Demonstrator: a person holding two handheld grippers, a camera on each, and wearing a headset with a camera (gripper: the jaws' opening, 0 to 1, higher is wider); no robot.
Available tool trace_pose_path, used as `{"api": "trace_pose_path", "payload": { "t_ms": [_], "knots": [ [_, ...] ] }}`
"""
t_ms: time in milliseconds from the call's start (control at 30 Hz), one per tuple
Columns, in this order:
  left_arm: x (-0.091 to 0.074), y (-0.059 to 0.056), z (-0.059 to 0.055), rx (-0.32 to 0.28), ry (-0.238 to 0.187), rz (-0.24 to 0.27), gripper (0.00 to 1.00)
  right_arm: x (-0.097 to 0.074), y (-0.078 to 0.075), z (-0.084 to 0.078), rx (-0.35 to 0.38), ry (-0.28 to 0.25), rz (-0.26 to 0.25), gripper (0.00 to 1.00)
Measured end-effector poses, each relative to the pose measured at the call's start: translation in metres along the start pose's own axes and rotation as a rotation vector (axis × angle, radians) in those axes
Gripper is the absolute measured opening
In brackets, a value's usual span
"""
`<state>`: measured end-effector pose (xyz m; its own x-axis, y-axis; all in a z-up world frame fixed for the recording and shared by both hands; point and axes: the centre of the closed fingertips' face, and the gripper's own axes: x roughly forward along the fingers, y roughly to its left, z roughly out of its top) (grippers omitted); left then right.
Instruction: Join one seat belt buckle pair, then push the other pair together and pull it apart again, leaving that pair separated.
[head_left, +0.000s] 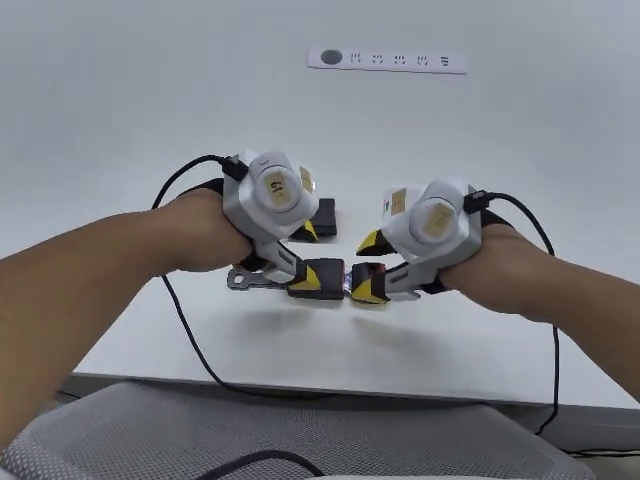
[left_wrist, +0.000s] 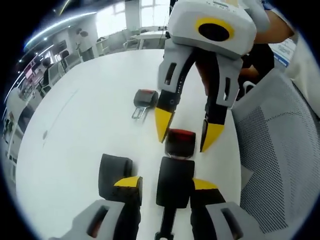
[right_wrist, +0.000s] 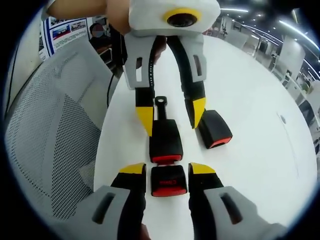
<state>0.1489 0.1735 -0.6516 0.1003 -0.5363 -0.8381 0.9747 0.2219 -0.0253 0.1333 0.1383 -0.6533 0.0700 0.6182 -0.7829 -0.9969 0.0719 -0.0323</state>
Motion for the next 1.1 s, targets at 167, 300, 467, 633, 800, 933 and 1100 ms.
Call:
{"api": "trace_pose_path", "payload": {
  "t_ms": [167, 300, 467, 633, 800, 933, 1100],
  "knots": [
    [-0.003, 0.017, -0.008, 0.041, 0.052, 0.035, 0.40, -0.009, -0.015, -0.004, -0.007, 0.006, -0.024, 0.32],
    [-0.005, 0.031, -0.006, 0.024, 0.045, 0.053, 0.41, -0.015, -0.024, -0.012, -0.004, 0.018, -0.037, 0.30],
    [-0.006, 0.043, -0.002, 0.025, 0.036, 0.077, 0.41, -0.023, -0.034, -0.023, -0.012, 0.037, -0.056, 0.31],
    [-0.006, 0.055, 0.004, 0.032, 0.021, 0.098, 0.42, -0.032, -0.049, -0.039, -0.018, 0.062, -0.079, 0.32],
    [-0.005, 0.067, 0.001, 0.021, 0.028, 0.099, 0.42, -0.038, -0.067, -0.053, 0.001, 0.074, -0.099, 0.33],
    [-0.001, 0.070, -0.007, 0.011, 0.053, 0.092, 0.43, -0.043, -0.078, -0.068, 0.007, 0.093, -0.113, 0.33],
    [0.003, 0.076, -0.014, 0.016, 0.075, 0.100, 0.42, -0.052, -0.089, -0.088, 0.027, 0.108, -0.138, 0.34]
  ]
}}
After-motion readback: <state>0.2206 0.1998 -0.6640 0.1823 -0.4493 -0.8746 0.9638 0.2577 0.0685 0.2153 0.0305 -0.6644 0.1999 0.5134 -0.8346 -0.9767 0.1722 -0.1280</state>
